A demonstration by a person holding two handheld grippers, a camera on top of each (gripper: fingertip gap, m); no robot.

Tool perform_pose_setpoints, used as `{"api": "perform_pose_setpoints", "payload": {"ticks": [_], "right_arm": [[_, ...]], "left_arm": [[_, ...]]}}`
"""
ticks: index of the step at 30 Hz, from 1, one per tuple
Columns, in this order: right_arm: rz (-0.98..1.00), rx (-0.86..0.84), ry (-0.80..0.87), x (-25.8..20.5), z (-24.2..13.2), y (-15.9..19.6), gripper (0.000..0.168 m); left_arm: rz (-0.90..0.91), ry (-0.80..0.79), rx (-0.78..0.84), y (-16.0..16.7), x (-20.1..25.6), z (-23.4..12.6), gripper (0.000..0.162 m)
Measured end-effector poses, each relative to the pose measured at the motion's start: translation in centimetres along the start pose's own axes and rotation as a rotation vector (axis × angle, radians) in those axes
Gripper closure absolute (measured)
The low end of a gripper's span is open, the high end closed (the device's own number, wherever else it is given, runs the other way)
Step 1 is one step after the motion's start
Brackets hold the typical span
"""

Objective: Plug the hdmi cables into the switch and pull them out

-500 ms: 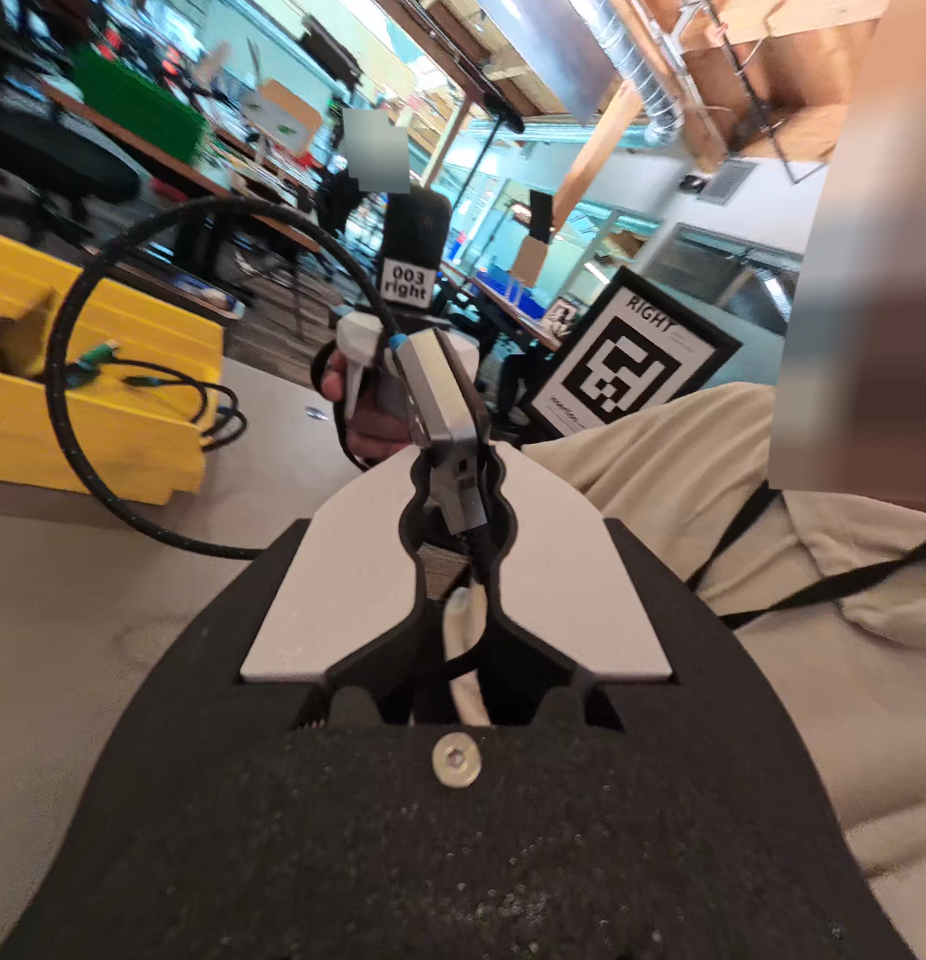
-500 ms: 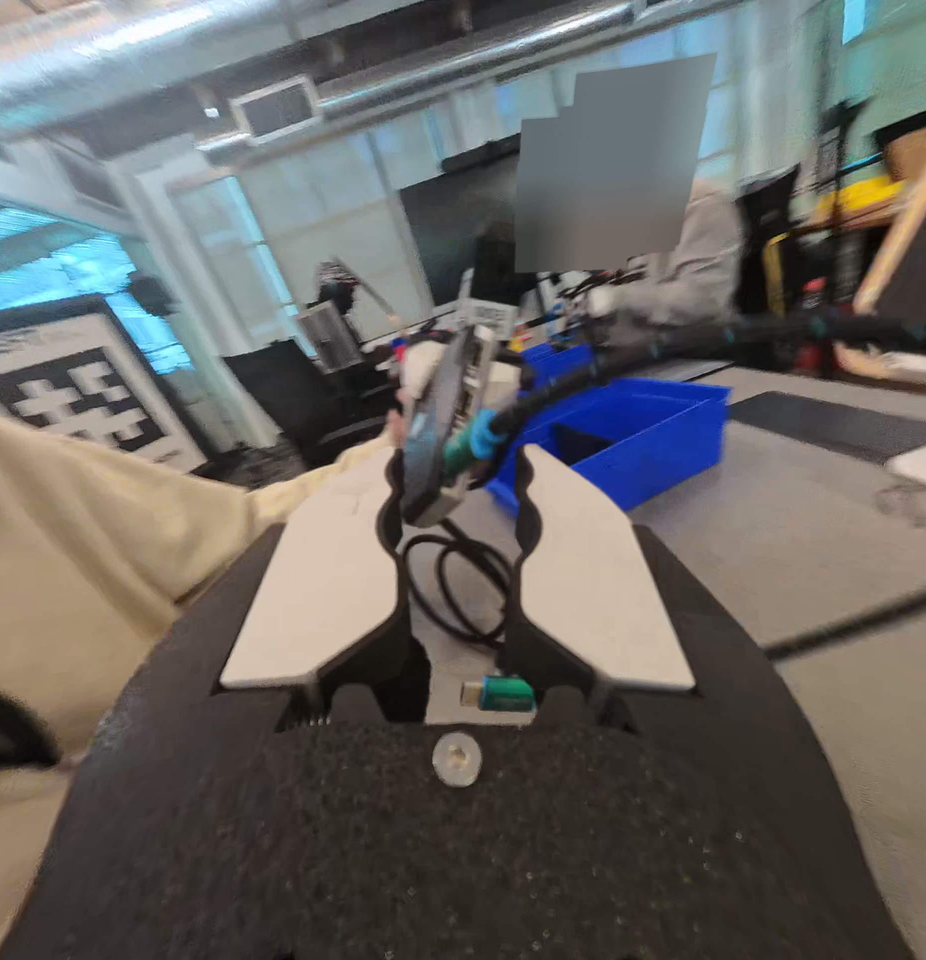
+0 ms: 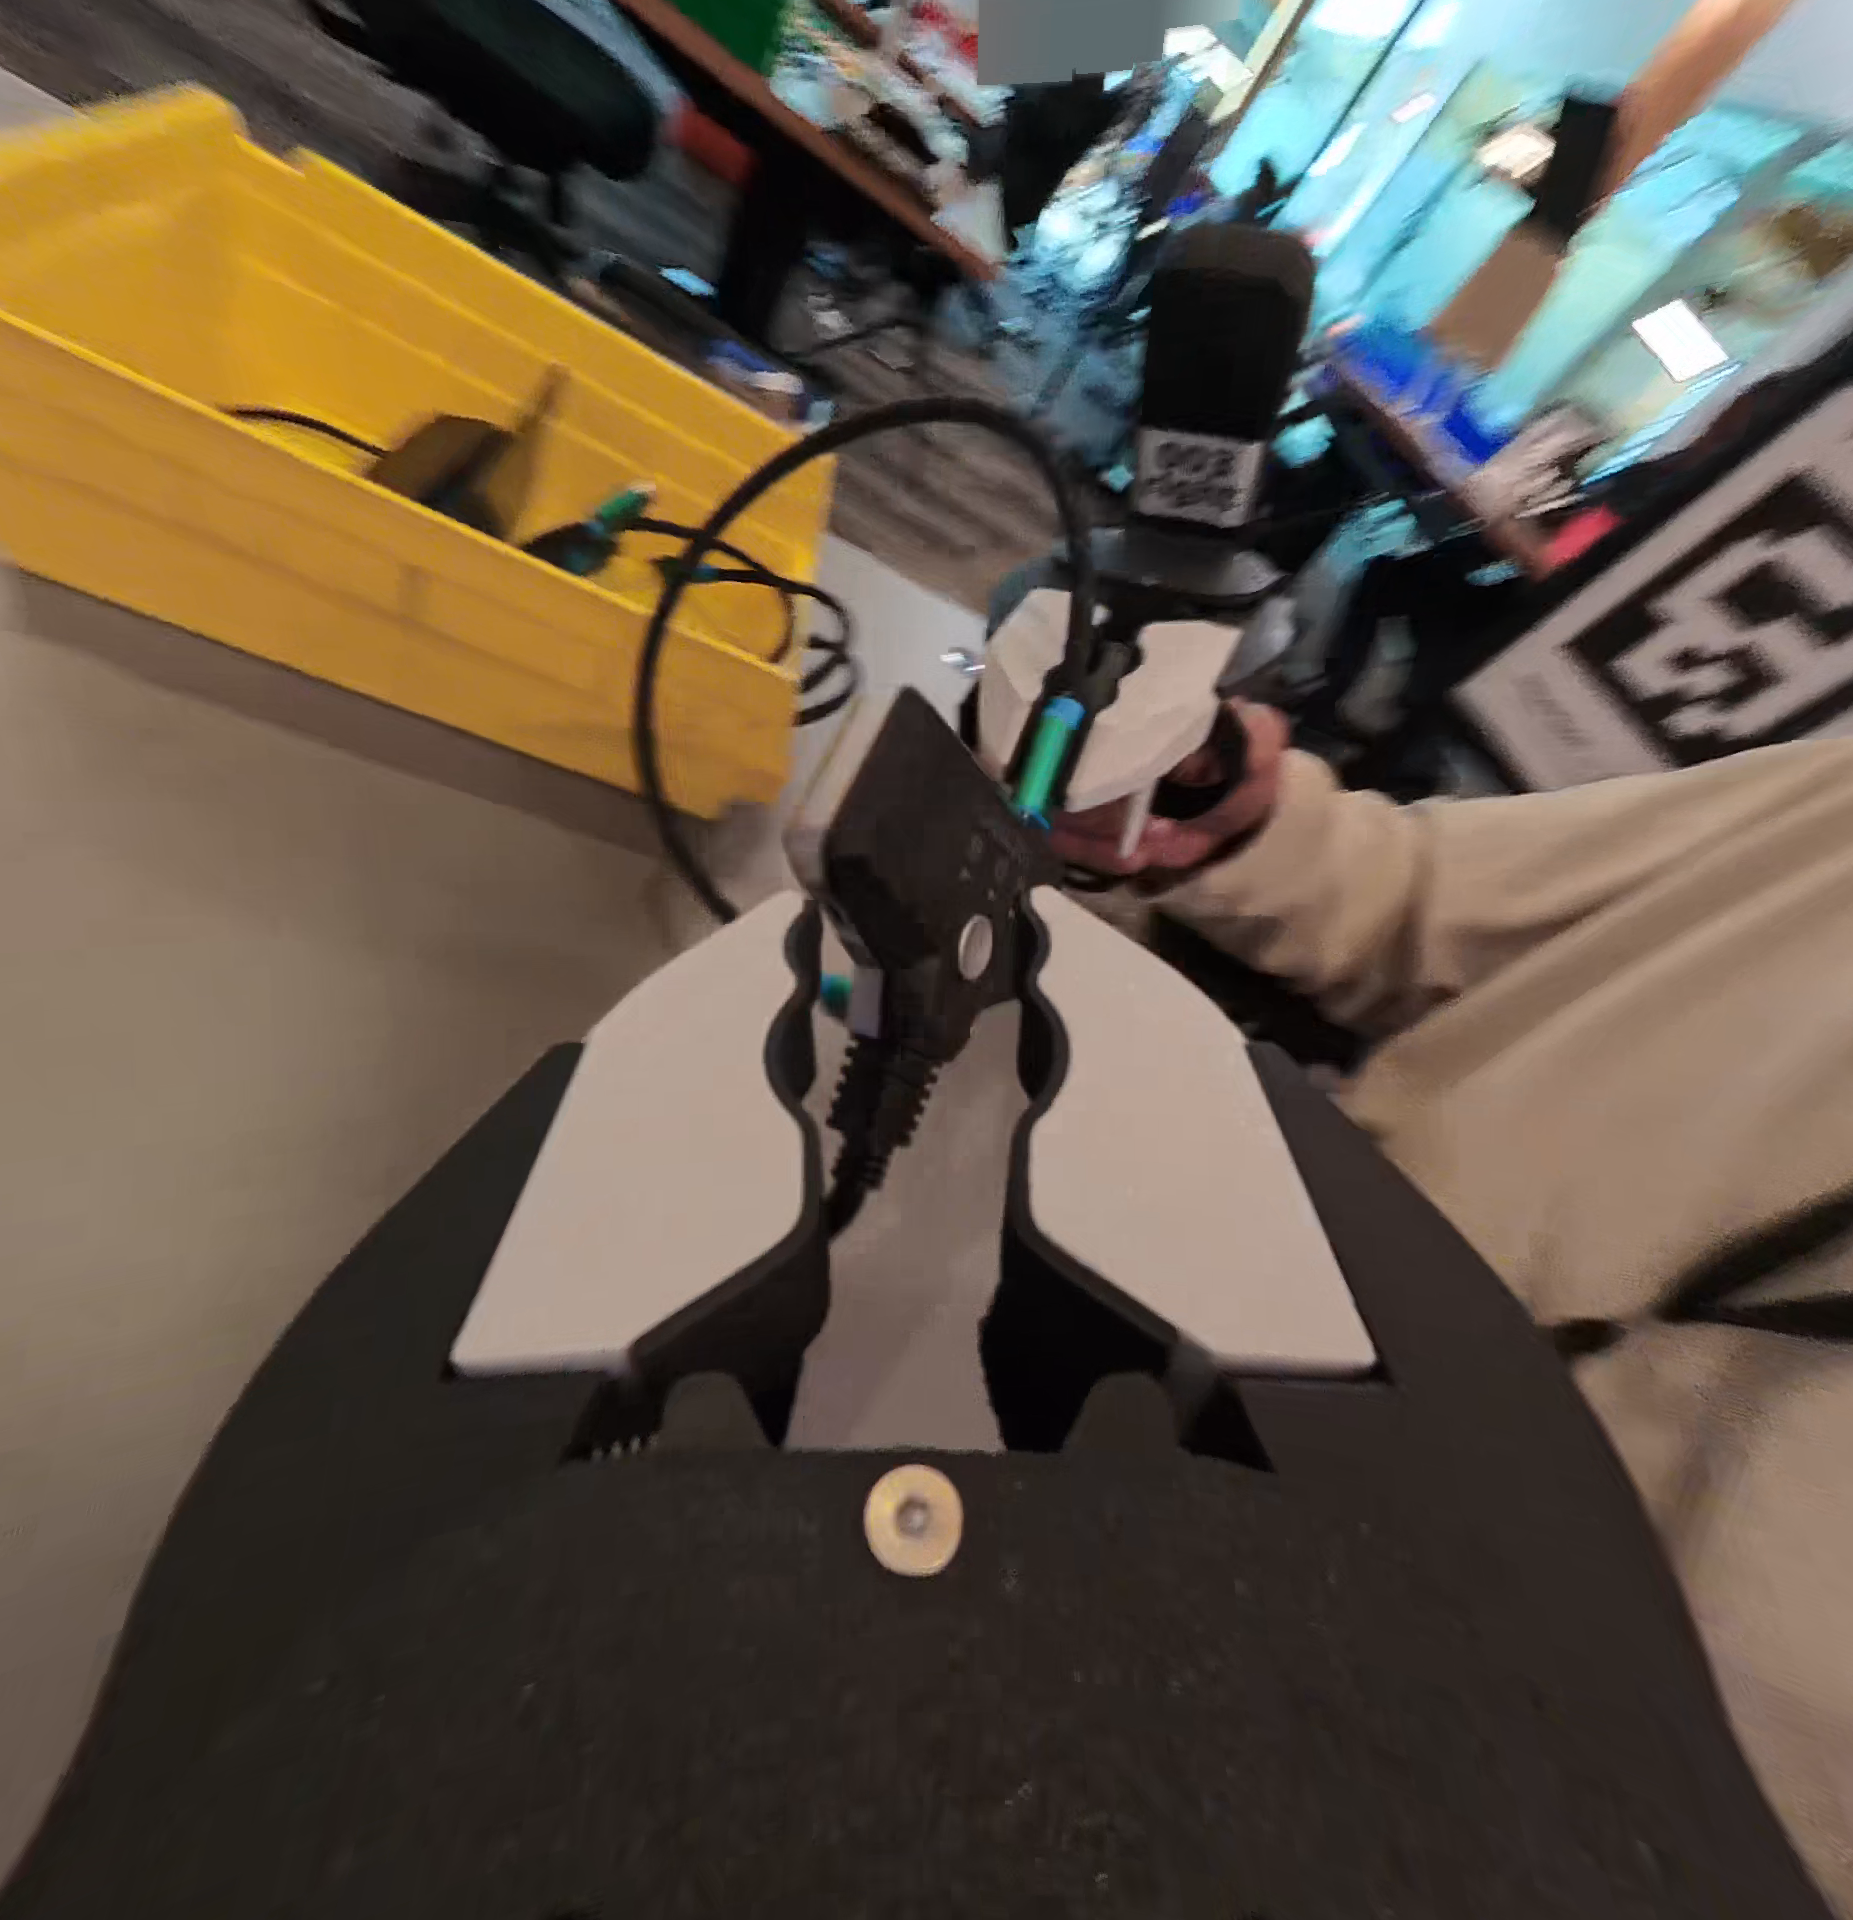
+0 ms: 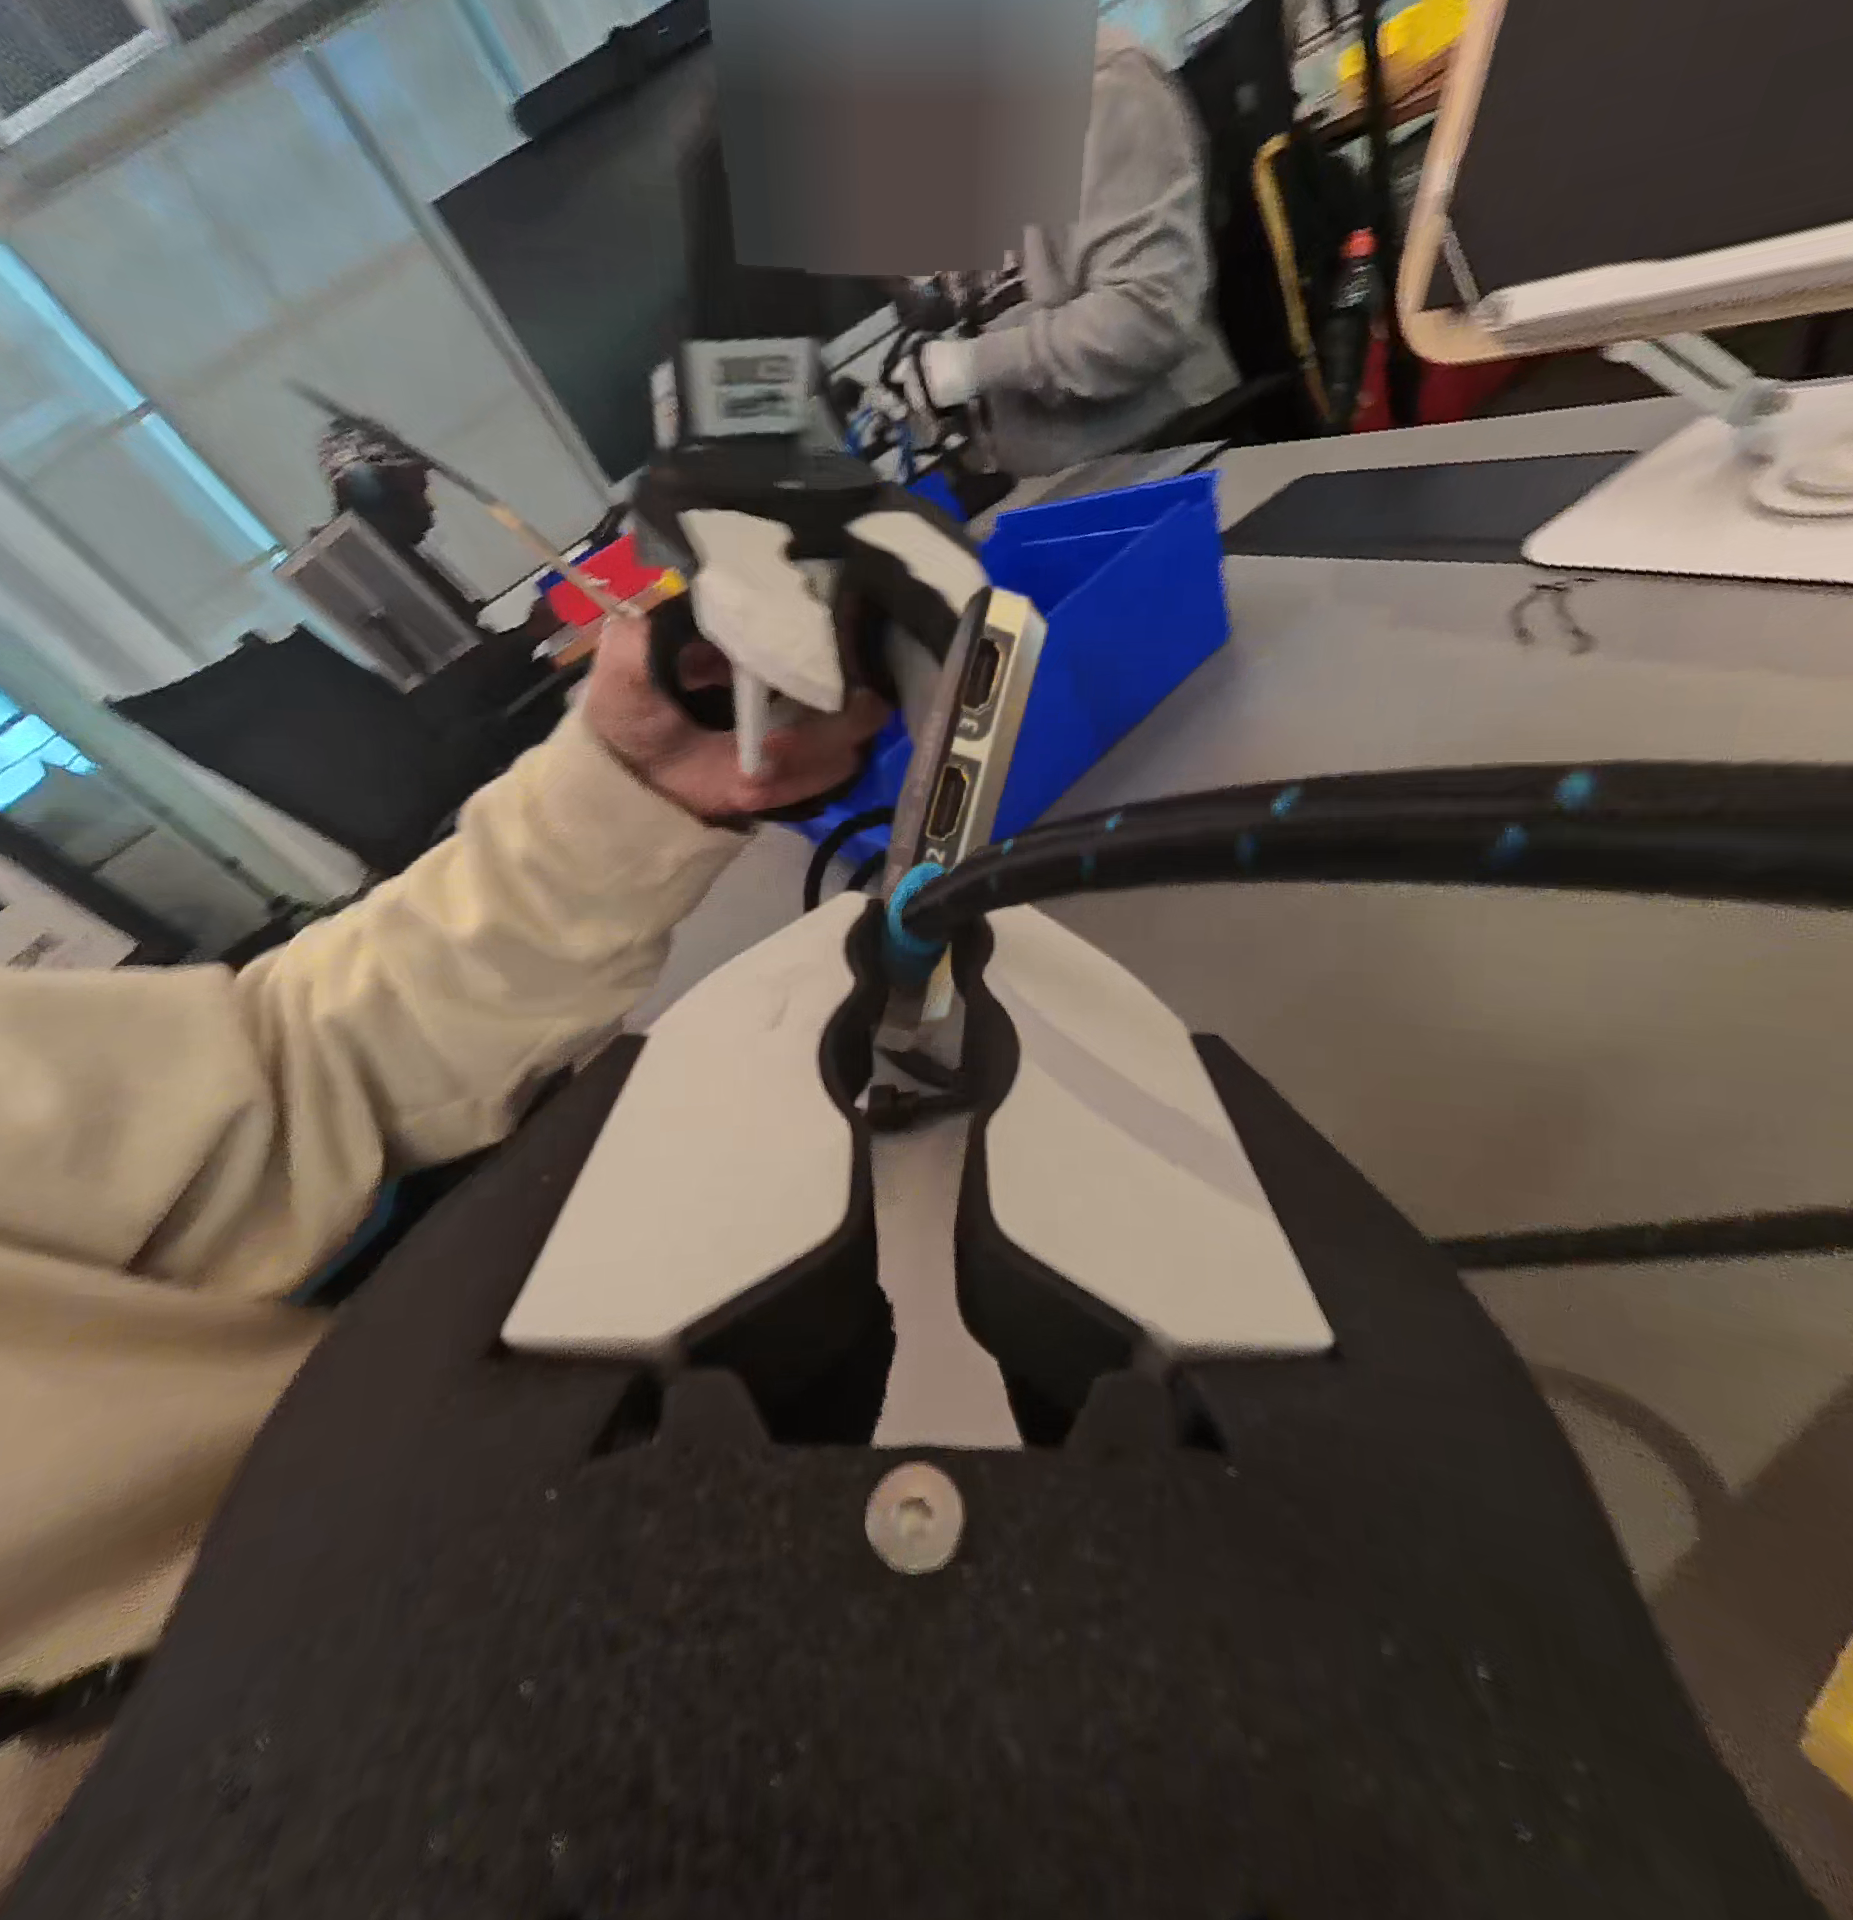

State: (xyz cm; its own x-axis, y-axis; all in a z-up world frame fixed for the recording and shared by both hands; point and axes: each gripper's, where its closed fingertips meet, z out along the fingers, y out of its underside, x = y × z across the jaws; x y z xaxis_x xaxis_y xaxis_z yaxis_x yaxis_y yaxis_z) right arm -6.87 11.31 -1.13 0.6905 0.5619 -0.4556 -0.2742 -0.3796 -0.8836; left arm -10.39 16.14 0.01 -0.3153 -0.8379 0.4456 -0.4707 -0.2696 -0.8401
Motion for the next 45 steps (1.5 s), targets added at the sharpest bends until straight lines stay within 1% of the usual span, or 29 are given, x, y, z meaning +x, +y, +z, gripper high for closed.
{"api": "perform_pose_setpoints", "payload": {"ticks": [1,2,3,4,6,8,9,11,13,17,19,21,22,23,25,28,31,33,35,36,37,38,39,41,42,43,44,45], "right_arm": [[0.017,0.019,0.027,0.4,0.1,0.0,0.156],[0.043,0.037,0.048,0.7,0.3,0.1,0.156],[0.068,0.052,0.065,1.0,0.4,0.1,0.156],[0.097,0.066,0.084,1.2,0.6,0.0,0.156],[0.152,0.094,0.102,1.3,1.2,-0.1,0.156],[0.219,0.119,0.098,1.0,1.8,-0.5,0.156],[0.251,0.126,0.098,0.8,2.2,-0.6,0.156],[0.321,0.14,0.093,0.7,2.7,-0.8,0.156],[0.409,0.149,0.069,0.6,3.3,-0.8,0.156],[0.518,0.146,0.047,0.8,4.2,-0.1,0.156],[0.537,0.149,0.051,1.1,4.5,0.1,0.156],[0.574,0.15,0.033,0.9,4.8,0.3,0.156],[0.58,0.147,0.03,0.8,4.9,0.4,0.156],[0.581,0.144,0.027,0.6,5.1,0.5,0.156],[0.583,0.142,0.028,0.4,5.1,0.6,0.156],[0.579,0.132,0.047,0.8,4.8,0.8,0.156],[0.512,0.124,0.032,0.6,4.3,0.5,0.156],[0.425,0.102,0.004,-0.1,3.8,0.4,0.155],[0.3,0.099,-0.016,-1.0,2.9,0.3,0.155],[0.223,0.069,-0.021,-1.5,2.3,0.6,0.154],[0.145,0.015,-0.049,-2.3,1.8,1.3,0.165],[0.085,-0.043,-0.061,-3.0,1.4,2.1,0.16],[0.032,-0.076,-0.005,-2.9,1.0,2.7,0.145],[-0.135,-0.072,0.053,-3.2,-0.4,3.2,0.143],[-0.186,-0.089,0.049,-3.8,-0.9,3.7,0.141],[-0.217,-0.119,0.016,-4.8,-1.5,4.2,0.134],[-0.239,-0.128,0.001,-5.8,-2.0,4.4,0.131],[-0.267,-0.116,0.005,-6.7,-2.7,4.2,0.132]], "left_arm": [[0.081,-0.076,0.0,0.0,0.2,-0.2,0.125],[0.163,-0.157,0.011,-0.1,0.6,-0.3,0.112],[0.237,-0.263,0.023,-0.3,0.8,-0.5,0.106],[0.317,-0.379,0.041,-0.4,1.1,-0.7,0.111],[0.492,-0.629,0.088,-0.3,1.7,-1.1,0.112],[0.657,-0.908,0.06,0.6,1.6,-1.7,0.122],[0.734,-1.0,0.038,1.1,1.9,-1.6,0.125],[0.817,-1.076,0.039,2.1,2.7,-0.8,0.125],[0.838,-1.129,0.036,3.1,2.9,-0.2,0.125],[0.999,-1.408,-0.118,4.0,1.8,-0.2,0.119],[1.05,-1.479,-0.147,4.0,1.7,0.5,0.123],[1.069,-1.523,-0.206,4.1,1.0,1.3,0.124],[1.066,-1.56,-0.244,4.1,0.4,1.4,0.122],[1.062,-1.607,-0.281,4.1,-0.2,1.2,0.115],[1.043,-1.688,-0.349,4.0,-1.6,0.5,0.114],[1.067,-1.706,-0.364,3.5,-2.2,0.3,0.124],[1.127,-1.709,-0.359,2.7,-2.2,0.2,0.134],[1.179,-1.655,-0.285,2.0,-1.7,0.4,0.141],[1.218,-1.554,-0.215,1.6,-0.9,1.0,0.141],[1.218,-1.505,-0.19,1.5,-0.8,1.1,0.141],[1.21,-1.461,-0.172,1.5,-1.0,1.2,0.141],[1.202,-1.405,-0.15,1.4,-1.2,1.4,0.141],[1.2,-1.341,-0.113,1.3,-1.4,1.5,0.141],[1.226,-1.181,-0.047,1.1,-1.7,2.2,0.142],[1.244,-1.132,-0.022,1.0,-1.9,2.4,0.142],[1.269,-1.098,-0.01,0.9,-2.2,2.5,0.142],[1.296,-1.074,-0.009,0.8,-2.6,2.5,0.142],[1.321,-1.069,-0.008,0.8,-3.1,2.5,0.142]]}}
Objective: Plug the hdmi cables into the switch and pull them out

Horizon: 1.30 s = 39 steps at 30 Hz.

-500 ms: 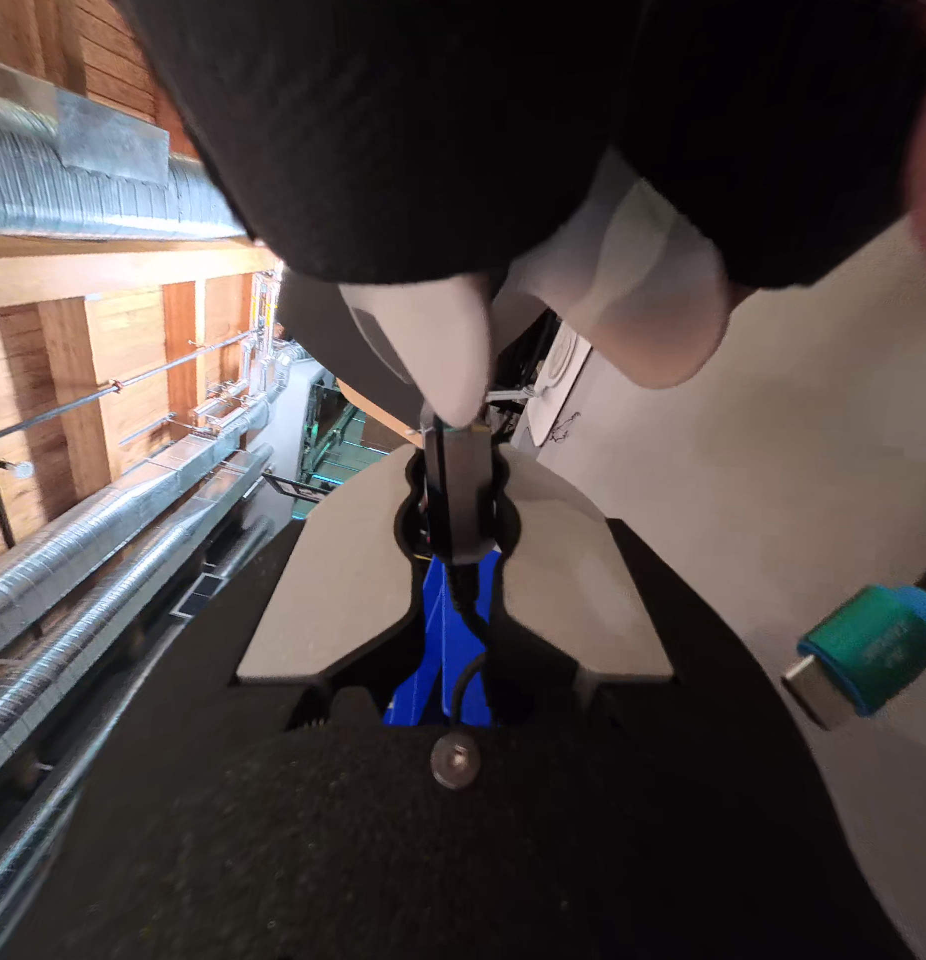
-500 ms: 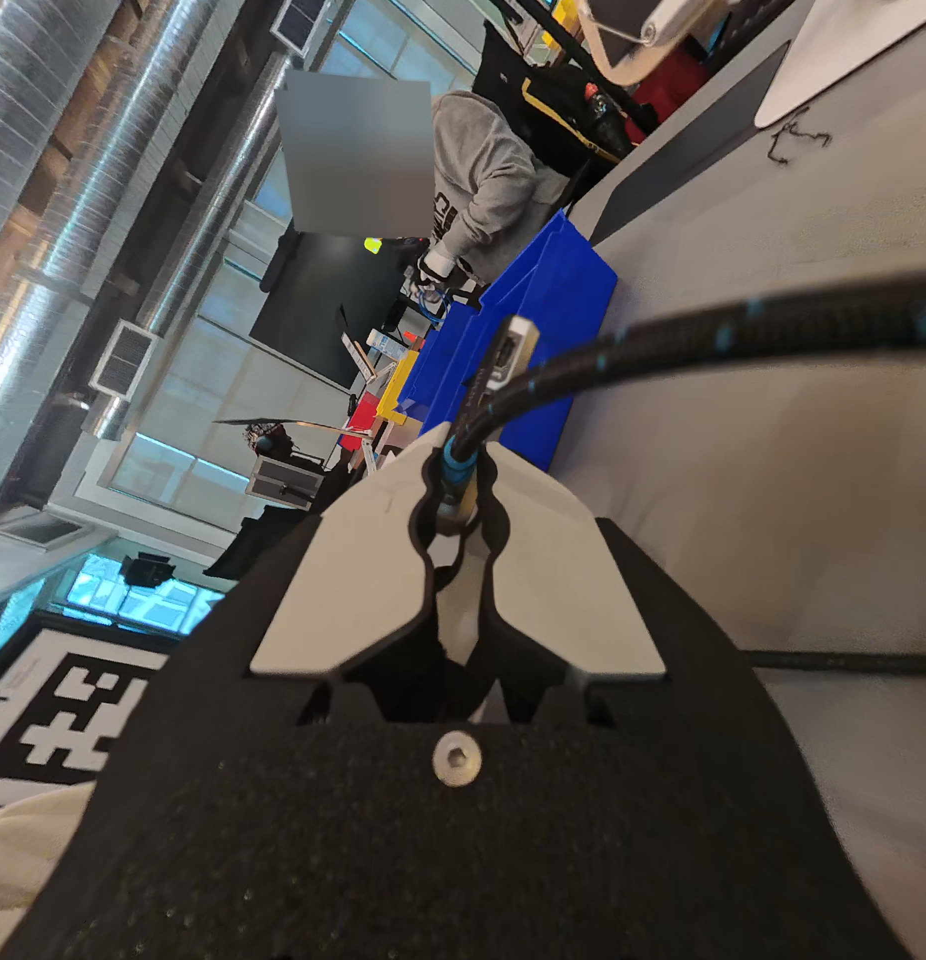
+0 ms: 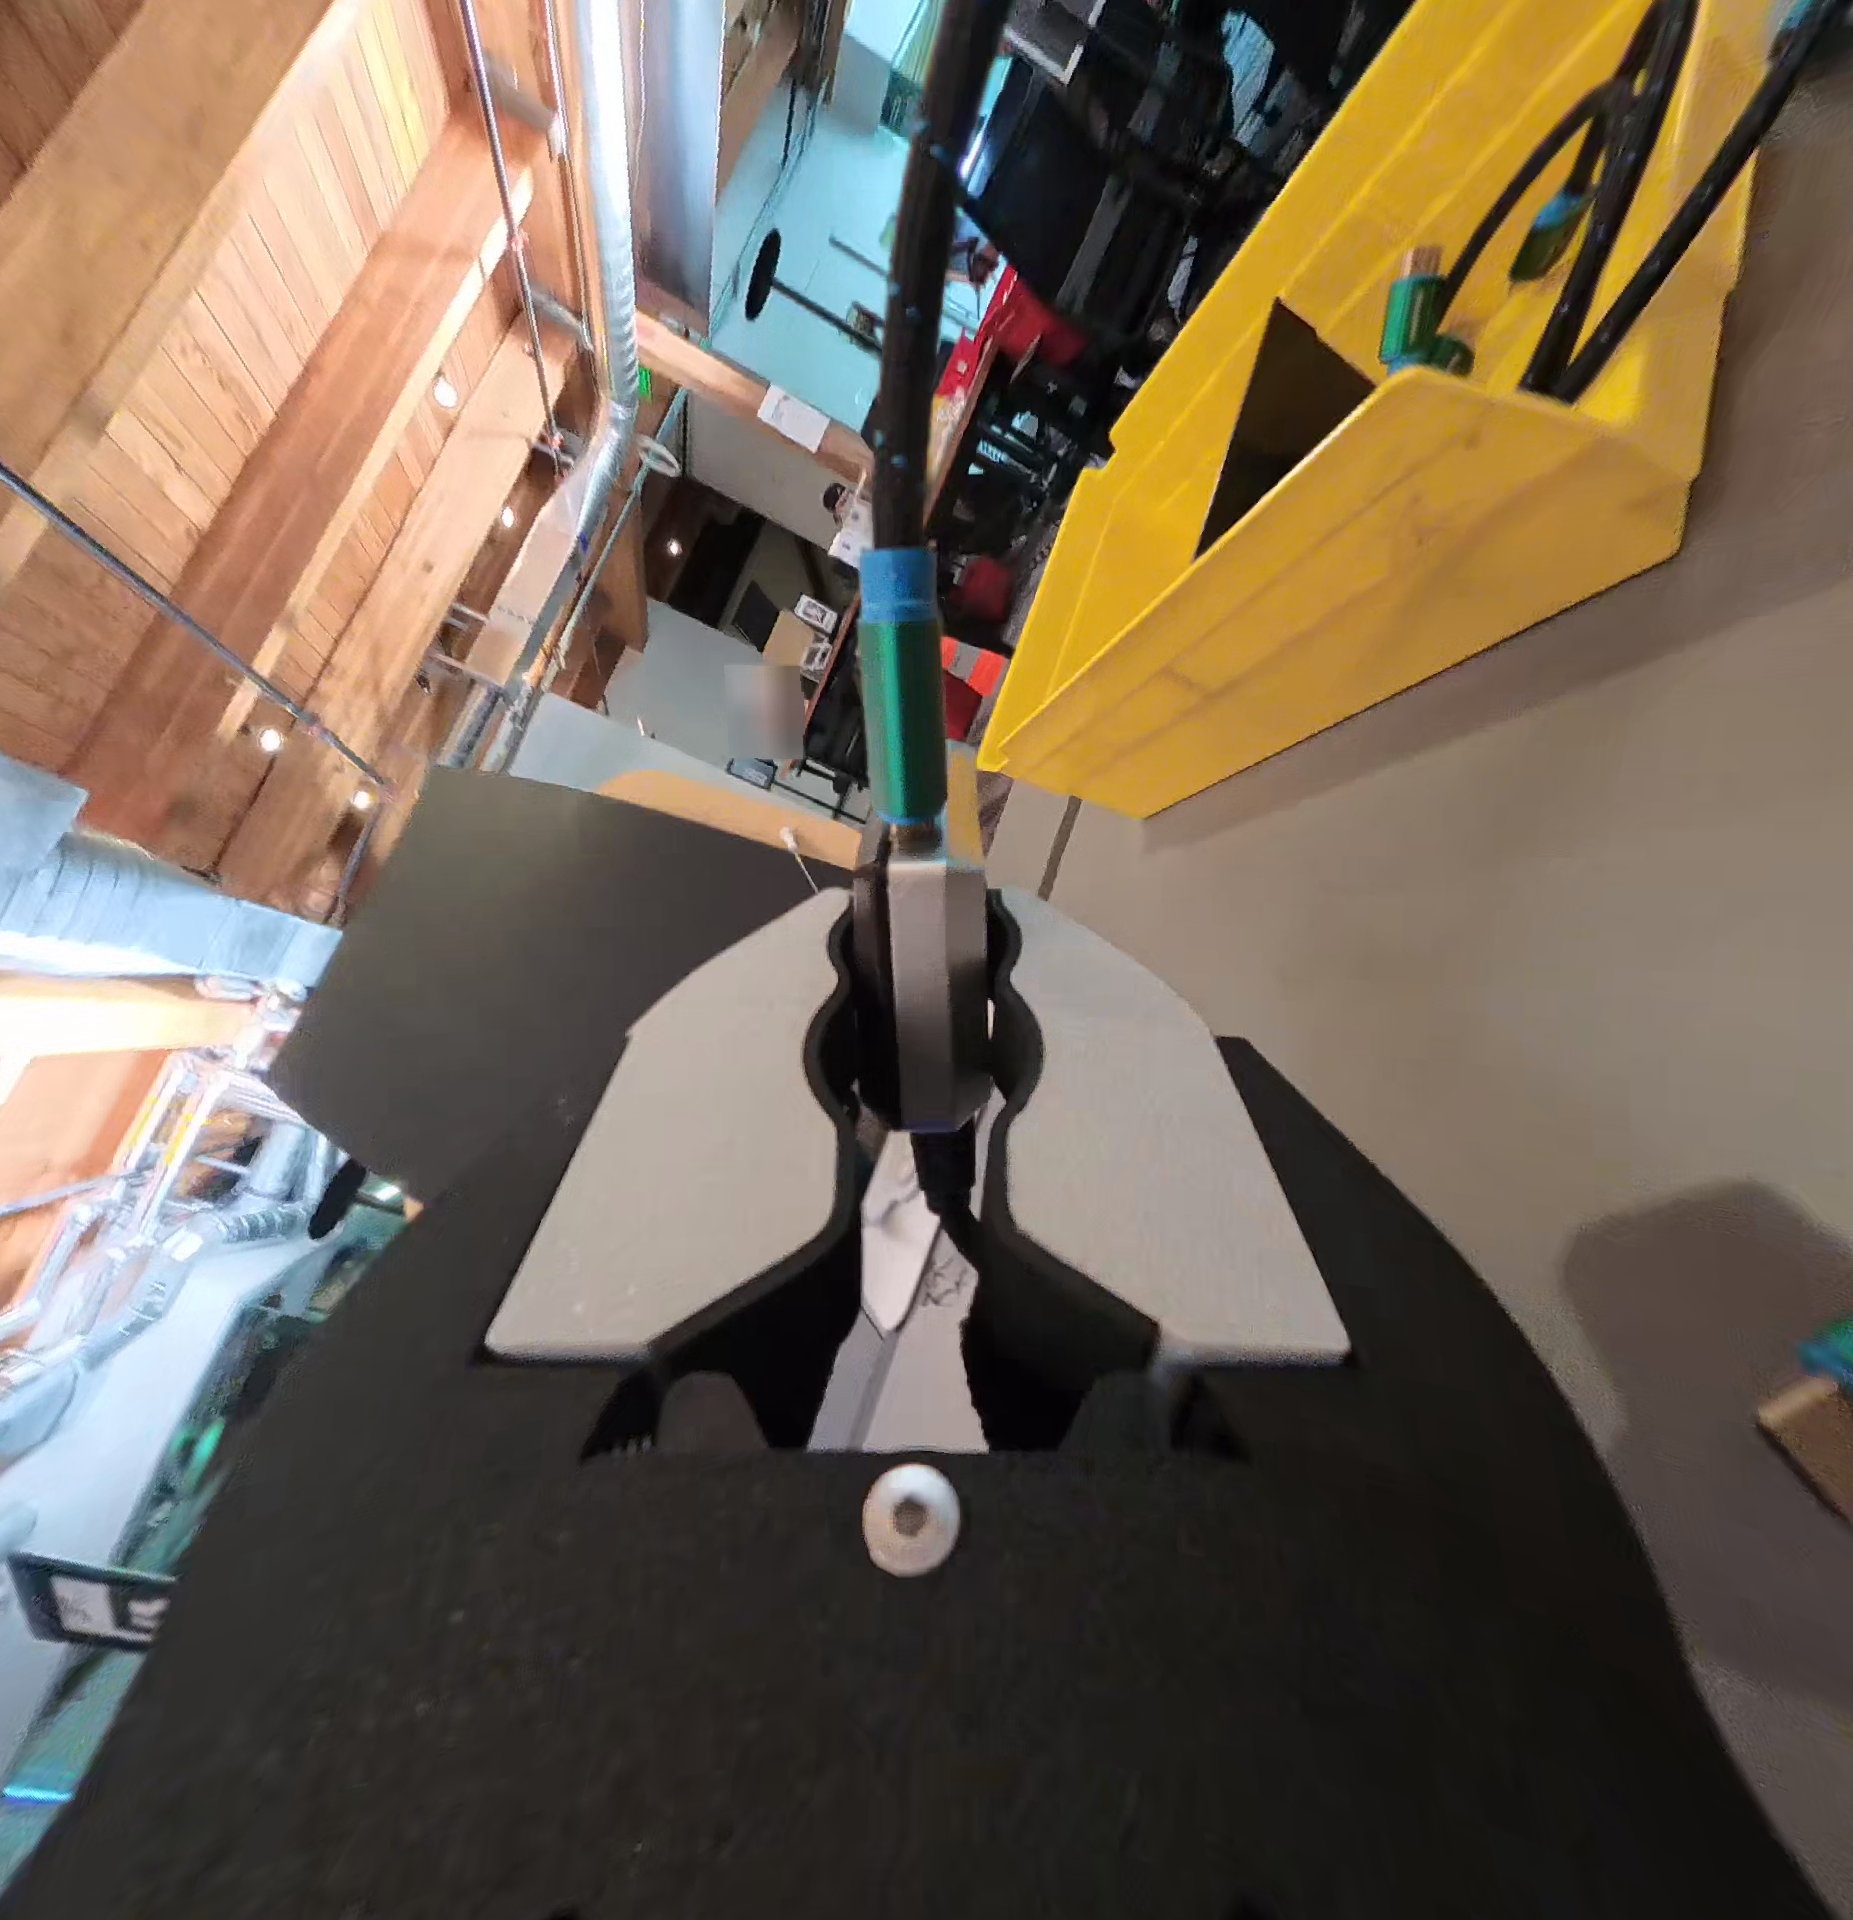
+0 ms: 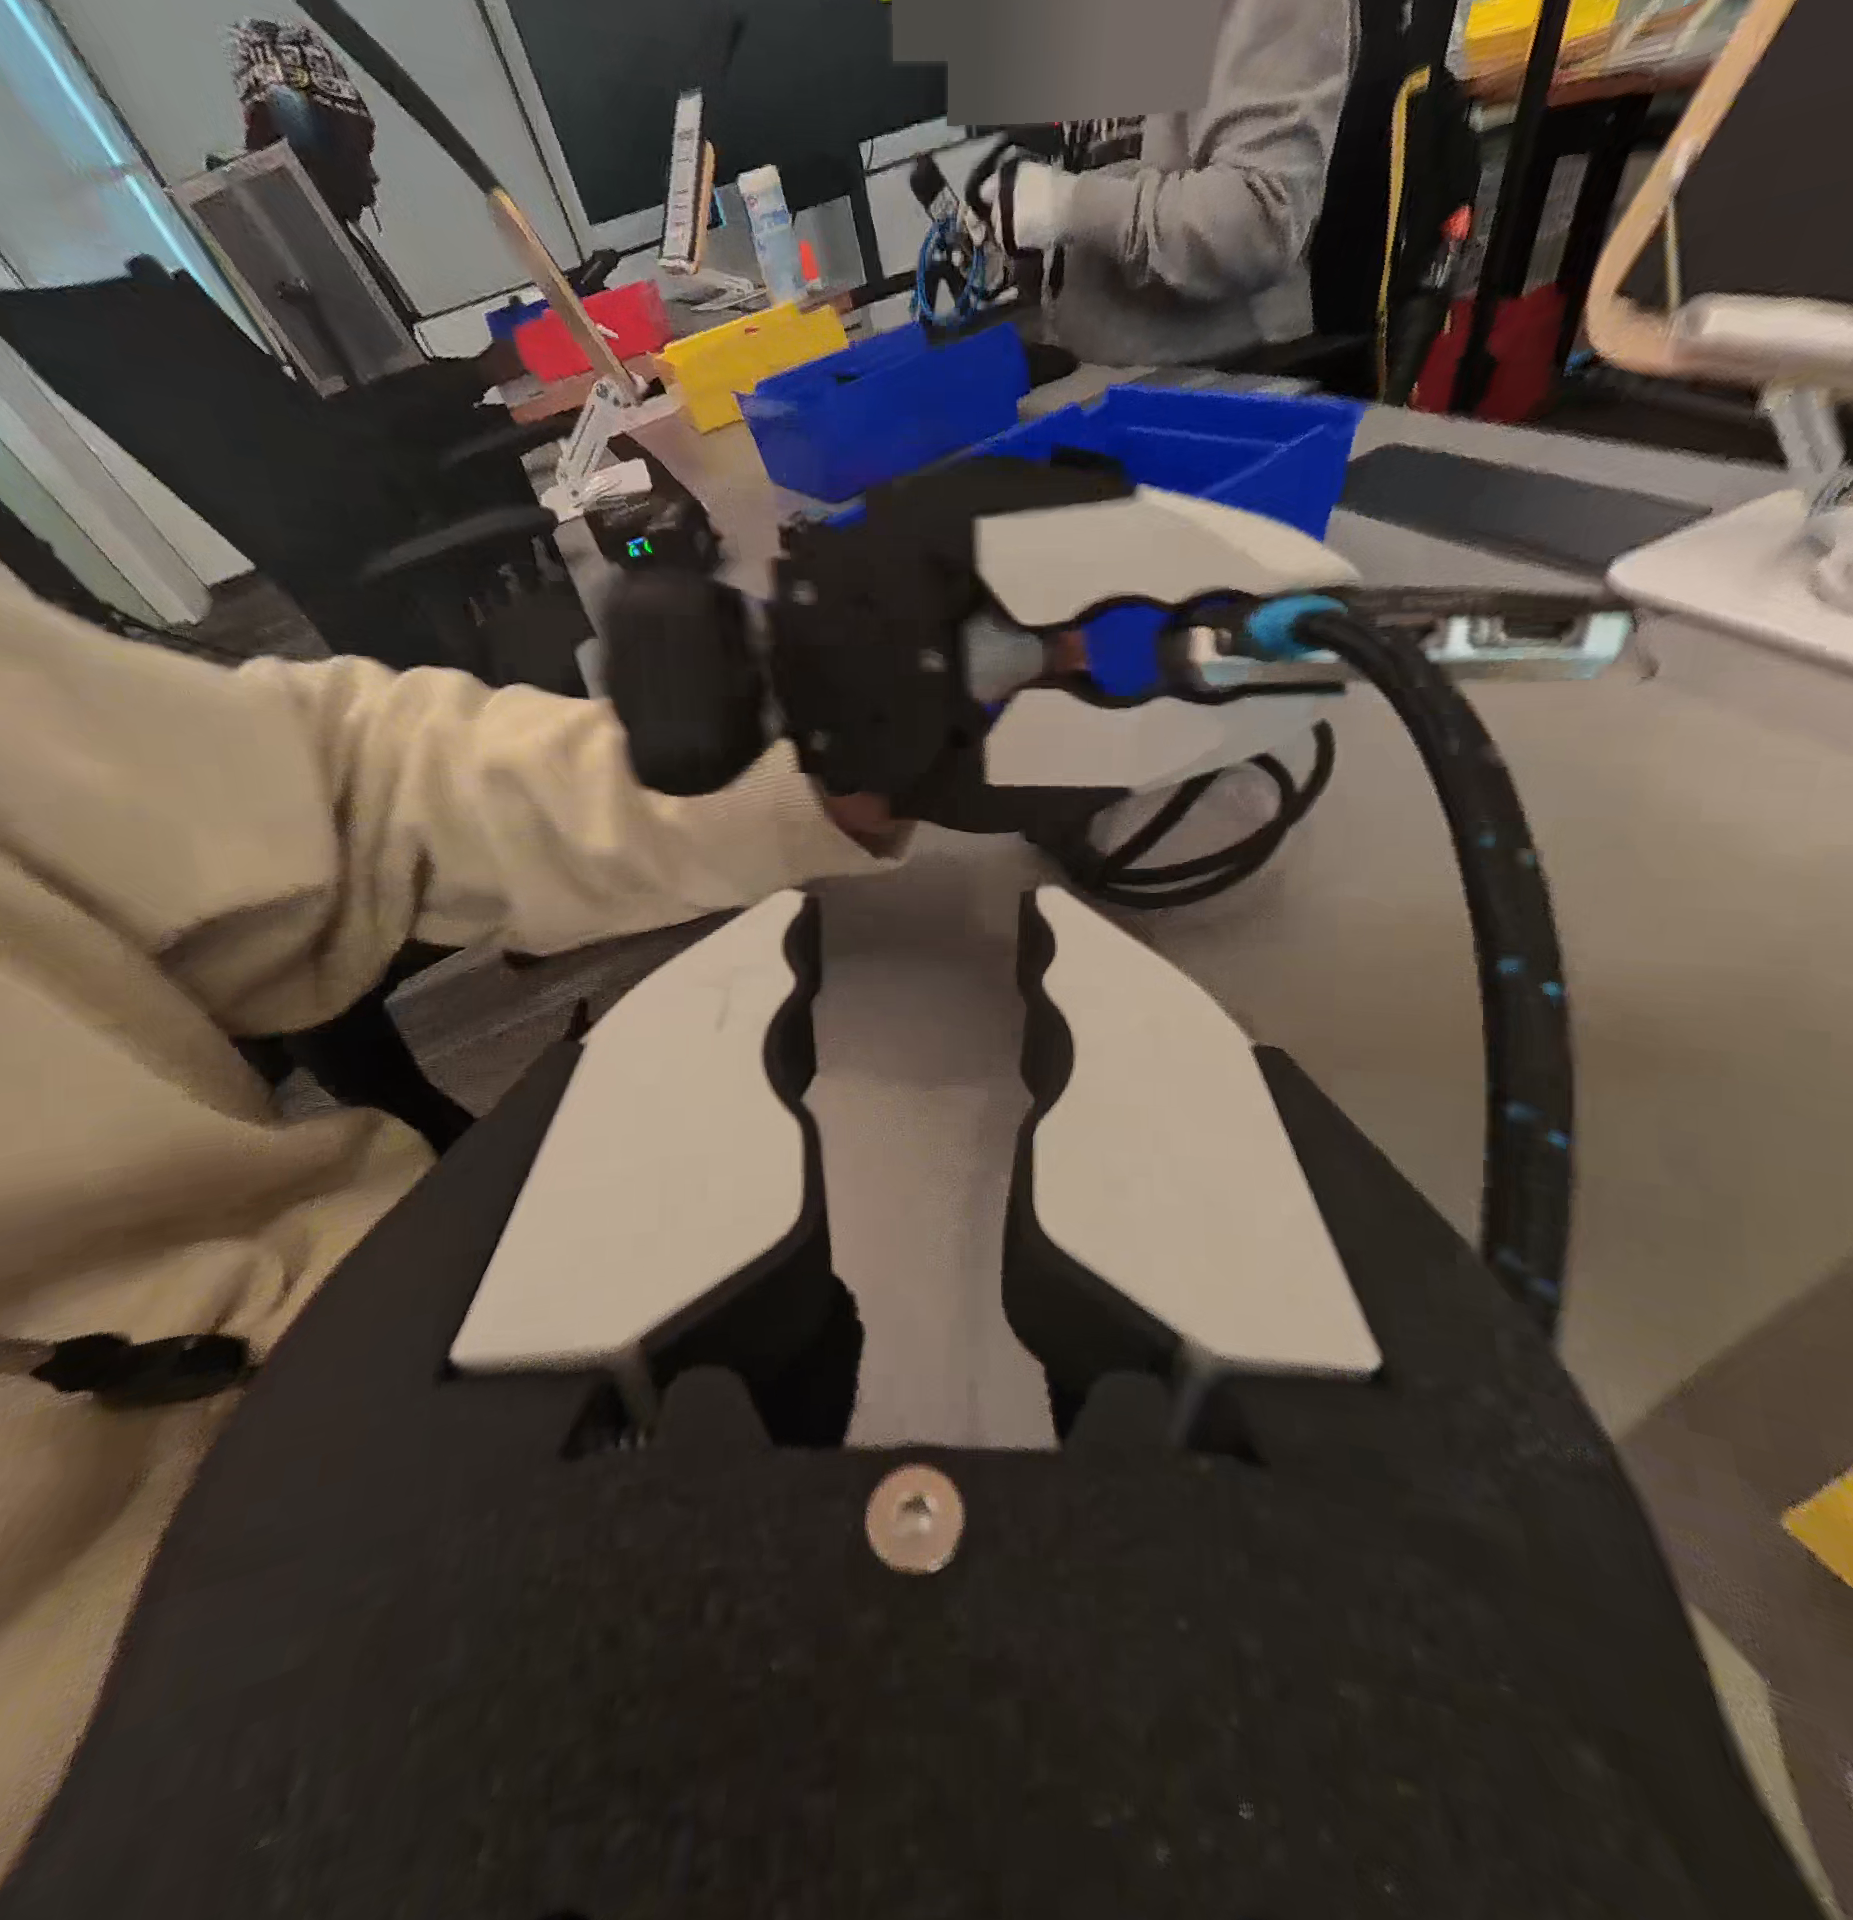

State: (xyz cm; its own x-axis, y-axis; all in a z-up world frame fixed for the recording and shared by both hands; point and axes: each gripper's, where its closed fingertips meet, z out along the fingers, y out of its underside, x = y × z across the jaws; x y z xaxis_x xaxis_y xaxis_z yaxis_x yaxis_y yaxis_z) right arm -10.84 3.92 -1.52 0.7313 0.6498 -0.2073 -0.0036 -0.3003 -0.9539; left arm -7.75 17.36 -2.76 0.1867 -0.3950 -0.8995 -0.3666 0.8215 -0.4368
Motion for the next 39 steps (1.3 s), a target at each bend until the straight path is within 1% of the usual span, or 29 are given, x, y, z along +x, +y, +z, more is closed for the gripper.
{"api": "perform_pose_setpoints", "payload": {"ticks": [1,3,5,7,8,9,10,11,12,14,17,20,22,25,26,27,28,29,32,33,34,35,37,39], "right_arm": [[-0.04,0.034,0.014,-0.8,-0.9,-0.8,0.133],[-0.087,0.136,0.106,-1.3,-2.8,-3.4,0.132],[-0.129,0.19,0.276,0.3,-4.5,-5.8,0.133],[-0.177,0.149,0.415,2.8,-4.6,-6.5,0.135],[-0.177,0.085,0.448,4.1,-3.6,-5.9,0.132],[-0.129,0.005,0.453,5.1,-2.0,-4.9,0.126],[-0.071,-0.046,0.437,5.6,-0.3,-4.2,0.127],[-0.045,-0.05,0.407,5.5,1.5,-4.3,0.128],[-0.055,-0.048,0.409,5.7,2.8,-4.7,0.127],[-0.124,-0.134,0.447,6.6,4.7,-4.7,0.135],[-0.163,-0.312,0.492,7.9,6.5,-3.2,0.14],[-0.177,-0.399,0.548,8.8,7.1,-2.3,0.138],[-0.259,-0.429,0.577,8.6,7.1,-2.7,0.133],[-0.388,-0.497,0.557,8.7,6.3,-3.7,0.131],[-0.396,-0.537,0.508,8.8,6.1,-3.6,0.132],[-0.366,-0.586,0.446,8.9,6.0,-3.0,0.127],[-0.329,-0.613,0.406,9.2,6.1,-2.7,0.119],[-0.305,-0.61,0.381,9.5,6.3,-2.5,0.12],[-0.222,-0.564,0.287,9.3,7.6,-1.7,0.133],[-0.203,-0.575,0.278,9.3,7.9,-1.1,0.133],[-0.202,-0.579,0.286,9.5,8.0,-0.7,0.138],[-0.196,-0.548,0.277,9.3,8.3,-0.8,0.147],[-0.18,-0.526,0.296,9.3,8.5,-0.6,0.147],[-0.195,-0.537,0.309,9.4,8.5,-0.6,0.147]], "left_arm": [[0.022,-0.011,0.008,0.5,-0.1,0.3,0.141],[0.072,-0.022,0.017,1.7,0.0,0.6,0.141],[0.111,-0.029,0.023,2.6,0.2,0.8,0.141],[0.119,-0.023,0.04,2.9,0.1,0.8,0.141],[0.119,-0.028,0.046,2.9,0.0,0.8,0.141],[0.115,-0.03,0.054,2.9,-0.2,0.8,0.141],[0.112,-0.032,0.062,2.8,-0.2,0.7,0.141],[0.119,-0.034,0.07,2.7,-0.2,0.6,0.141],[0.137,-0.038,0.076,2.6,-0.2,0.5,0.142],[0.162,-0.051,0.075,2.5,0.0,0.4,0.142],[0.168,-0.056,0.057,2.7,0.5,0.2,0.142],[0.212,-0.073,0.048,3.0,1.0,0.1,0.142],[0.207,-0.073,0.048,3.1,1.1,-0.1,0.142],[0.198,-0.076,0.053,3.1,0.9,-0.4,0.142],[0.197,-0.078,0.054,3.1,0.9,-0.5,0.142],[0.201,-0.082,0.053,3.0,0.8,-0.5,0.142],[0.207,-0.085,0.052,3.0,0.7,-0.6,0.142],[0.211,-0.086,0.055,2.9,0.7,-0.6,0.142],[0.213,-0.091,0.061,2.5,0.7,-0.7,0.142],[0.211,-0.087,0.055,2.6,0.8,-0.6,0.142],[0.203,-0.084,0.04,2.8,0.8,-0.5,0.142],[0.191,-0.084,0.026,3.0,0.8,-0.5,0.142],[0.164,-0.071,0.011,3.3,0.8,-0.4,0.142],[0.18,-0.075,0.006,3.3,1.0,-0.3,0.141]]}}
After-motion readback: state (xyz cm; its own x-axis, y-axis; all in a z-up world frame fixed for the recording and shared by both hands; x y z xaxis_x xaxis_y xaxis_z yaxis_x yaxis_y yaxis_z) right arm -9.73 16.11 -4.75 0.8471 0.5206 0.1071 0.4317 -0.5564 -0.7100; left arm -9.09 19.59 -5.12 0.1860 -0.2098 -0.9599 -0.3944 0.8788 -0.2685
